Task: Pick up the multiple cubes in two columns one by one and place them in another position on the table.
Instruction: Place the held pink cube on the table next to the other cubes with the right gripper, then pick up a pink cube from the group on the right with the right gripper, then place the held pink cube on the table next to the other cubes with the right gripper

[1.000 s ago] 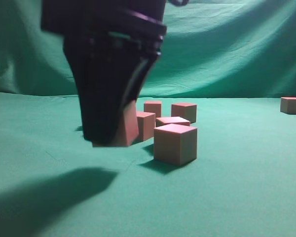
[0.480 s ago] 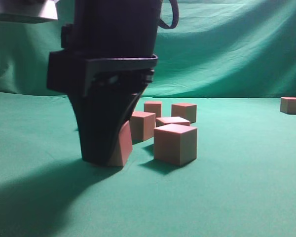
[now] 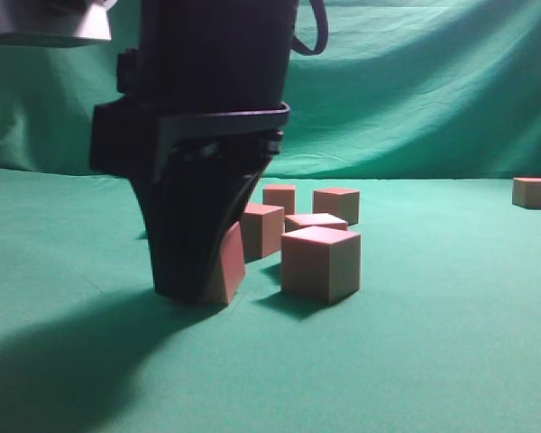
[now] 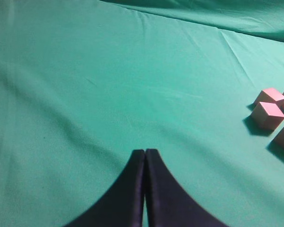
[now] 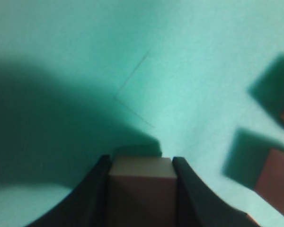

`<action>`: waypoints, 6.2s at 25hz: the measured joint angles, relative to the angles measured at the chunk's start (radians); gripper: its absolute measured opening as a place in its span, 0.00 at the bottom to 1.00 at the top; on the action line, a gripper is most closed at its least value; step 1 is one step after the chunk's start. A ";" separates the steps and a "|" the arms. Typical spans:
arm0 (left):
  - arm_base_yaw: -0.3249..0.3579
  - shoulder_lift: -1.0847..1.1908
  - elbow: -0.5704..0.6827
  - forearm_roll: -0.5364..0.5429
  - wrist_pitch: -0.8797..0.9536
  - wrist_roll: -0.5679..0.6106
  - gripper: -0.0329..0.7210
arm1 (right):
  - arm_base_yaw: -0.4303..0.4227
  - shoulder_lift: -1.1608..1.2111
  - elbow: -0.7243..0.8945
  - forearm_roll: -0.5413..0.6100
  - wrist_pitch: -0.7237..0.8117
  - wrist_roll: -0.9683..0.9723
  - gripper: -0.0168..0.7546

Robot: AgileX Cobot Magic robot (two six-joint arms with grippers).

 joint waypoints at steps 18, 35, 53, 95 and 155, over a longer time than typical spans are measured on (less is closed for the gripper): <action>0.000 0.000 0.000 0.000 0.000 0.000 0.04 | -0.024 0.012 -0.032 0.011 0.082 0.024 0.36; 0.000 0.000 0.000 0.000 0.000 0.000 0.04 | -0.026 0.029 -0.081 0.056 0.163 0.039 0.36; 0.000 0.000 0.000 0.000 0.000 0.000 0.04 | -0.028 0.060 -0.128 0.097 0.180 0.048 0.36; 0.000 0.000 0.000 0.000 0.000 0.000 0.04 | -0.836 0.132 -0.746 0.011 0.526 0.389 0.89; 0.000 0.000 0.000 0.000 0.000 0.000 0.04 | -0.229 0.064 -0.539 0.139 0.489 0.365 0.36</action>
